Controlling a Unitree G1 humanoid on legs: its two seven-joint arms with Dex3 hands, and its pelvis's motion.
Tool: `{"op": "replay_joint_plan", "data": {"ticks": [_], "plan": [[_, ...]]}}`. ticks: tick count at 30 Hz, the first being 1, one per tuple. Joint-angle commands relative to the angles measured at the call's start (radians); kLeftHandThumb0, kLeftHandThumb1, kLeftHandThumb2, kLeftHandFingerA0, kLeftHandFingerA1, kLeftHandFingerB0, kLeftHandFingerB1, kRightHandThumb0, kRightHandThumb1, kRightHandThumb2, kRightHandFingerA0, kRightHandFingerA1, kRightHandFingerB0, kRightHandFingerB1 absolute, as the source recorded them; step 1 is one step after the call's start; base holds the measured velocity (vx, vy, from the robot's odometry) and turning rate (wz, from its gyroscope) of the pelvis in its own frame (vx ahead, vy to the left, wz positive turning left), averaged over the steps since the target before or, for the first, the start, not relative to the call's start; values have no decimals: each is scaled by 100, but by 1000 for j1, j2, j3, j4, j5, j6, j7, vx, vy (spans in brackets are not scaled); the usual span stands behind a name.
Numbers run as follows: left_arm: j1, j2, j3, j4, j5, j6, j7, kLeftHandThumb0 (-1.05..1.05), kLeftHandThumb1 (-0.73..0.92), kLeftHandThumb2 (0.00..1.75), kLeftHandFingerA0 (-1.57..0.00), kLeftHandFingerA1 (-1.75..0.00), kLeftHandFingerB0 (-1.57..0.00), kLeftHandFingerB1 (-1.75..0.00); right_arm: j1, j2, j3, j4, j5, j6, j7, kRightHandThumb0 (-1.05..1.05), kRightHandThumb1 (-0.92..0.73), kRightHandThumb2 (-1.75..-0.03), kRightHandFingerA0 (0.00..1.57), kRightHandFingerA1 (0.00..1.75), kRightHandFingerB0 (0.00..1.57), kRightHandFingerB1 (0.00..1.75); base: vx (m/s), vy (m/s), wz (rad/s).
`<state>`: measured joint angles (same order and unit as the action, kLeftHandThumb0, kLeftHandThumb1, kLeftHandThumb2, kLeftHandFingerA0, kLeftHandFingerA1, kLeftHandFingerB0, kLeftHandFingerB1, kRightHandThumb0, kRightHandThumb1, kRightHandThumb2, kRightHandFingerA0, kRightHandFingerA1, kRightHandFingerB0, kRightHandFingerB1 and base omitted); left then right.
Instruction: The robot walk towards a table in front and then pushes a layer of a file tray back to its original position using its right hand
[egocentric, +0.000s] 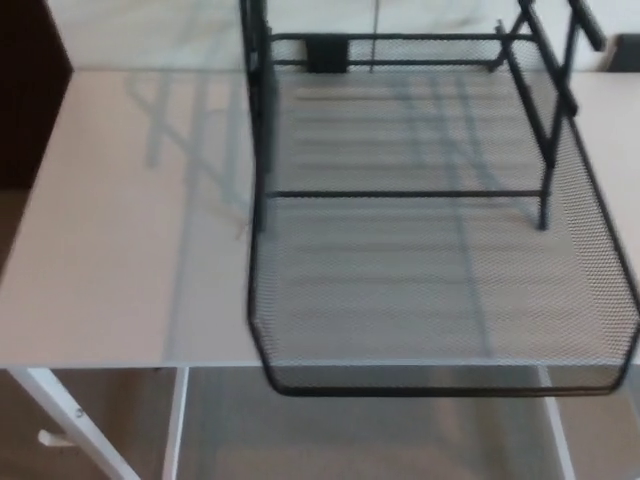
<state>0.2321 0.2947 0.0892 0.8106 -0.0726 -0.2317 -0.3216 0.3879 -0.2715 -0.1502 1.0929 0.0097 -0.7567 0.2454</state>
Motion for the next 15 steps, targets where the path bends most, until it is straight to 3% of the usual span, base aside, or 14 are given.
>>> {"op": "replay_joint_plan", "data": {"ticks": [1,4,5,6,7,15], "plan": [[5,19,-3,-20,14,39,-5,-38,51,55,-78,-70,-56,-65,-7,-12,2,14,-8,-7,-14,-49,-50,-79,50,54,34,46,-16,108,12],[1,22,-10,-16,24,38,3,-36,51,55,-78,-71,-56,-65,1,-13,5,-5,-7,3,-18,-48,-49,-80,50,54,32,46,12,24,9],[-3,22,-9,-5,23,36,1,-36,51,55,-78,-71,-56,-64,1,-14,8,-4,-12,0,-24,-40,-60,-58,58,43,40,33,0,0,0],[-6,21,-7,3,21,31,-1,-36,51,54,-80,-71,-56,-65,-1,-12,5,-1,-5,-3,-17,-39,-60,-58,57,44,40,34,0,0,0],[-10,19,-4,7,18,31,-1,-37,51,54,-80,-73,-56,-65,-5,-10,2,5,2,-3,-9,-49,-50,-79,50,54,33,45,-35,-60,7],[-24,20,-8,25,31,26,7,-38,49,54,-81,-72,-57,-64,4,-17,19,-20,-22,-1,-42,-48,-50,-79,51,53,35,46,0,0,0]]}}
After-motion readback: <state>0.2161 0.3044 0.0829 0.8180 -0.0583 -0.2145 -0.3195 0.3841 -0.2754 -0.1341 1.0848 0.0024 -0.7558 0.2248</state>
